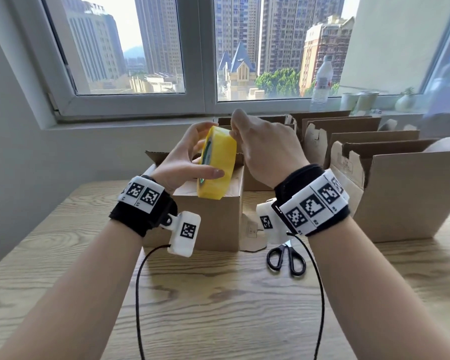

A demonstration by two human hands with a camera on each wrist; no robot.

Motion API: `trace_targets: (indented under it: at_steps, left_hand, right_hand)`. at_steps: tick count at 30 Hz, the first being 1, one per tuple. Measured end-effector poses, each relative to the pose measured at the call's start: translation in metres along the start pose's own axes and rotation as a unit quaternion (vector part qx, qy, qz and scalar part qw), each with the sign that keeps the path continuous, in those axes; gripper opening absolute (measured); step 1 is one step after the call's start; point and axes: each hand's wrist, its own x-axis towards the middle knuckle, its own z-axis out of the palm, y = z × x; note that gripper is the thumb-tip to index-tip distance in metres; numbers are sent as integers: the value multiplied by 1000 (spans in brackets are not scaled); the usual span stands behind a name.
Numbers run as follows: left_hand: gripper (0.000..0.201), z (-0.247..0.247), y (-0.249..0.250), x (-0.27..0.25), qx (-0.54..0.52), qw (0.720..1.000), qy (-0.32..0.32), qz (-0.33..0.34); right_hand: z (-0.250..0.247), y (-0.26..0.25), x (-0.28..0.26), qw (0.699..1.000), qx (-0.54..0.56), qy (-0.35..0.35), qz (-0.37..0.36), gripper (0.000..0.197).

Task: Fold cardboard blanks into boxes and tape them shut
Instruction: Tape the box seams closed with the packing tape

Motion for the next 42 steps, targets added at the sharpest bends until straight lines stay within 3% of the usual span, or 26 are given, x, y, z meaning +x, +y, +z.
trace_targets:
  at_steps: [7,11,21,31,36,42]
  left_hand:
    - [94,-3,1,4,12,1000,-24,-1]
    - [93,-4,1,8,8,999,-45,-9]
    - [92,-2,4,13,12,997,-71,-7]
    - [92,-3,10,20,44,995,-81,-25]
    - [96,-2,7,24,52,994,-93,-30]
    - [100,2,10,24,55,993,-99,-27]
  right_hand:
    - [-17,3,9,990,-104,-65,-66,13]
    - [-19,9,11,990,-67,-93,-83,9]
    - [-12,17,2,993,28,-75,-86,13]
    - [-10,27,-2,995,38,-66,-61,16]
    - [-12,32,-3,997,-8,-69,-40,18]
    - [-6,41,-6,995,-15,-72,-60,15]
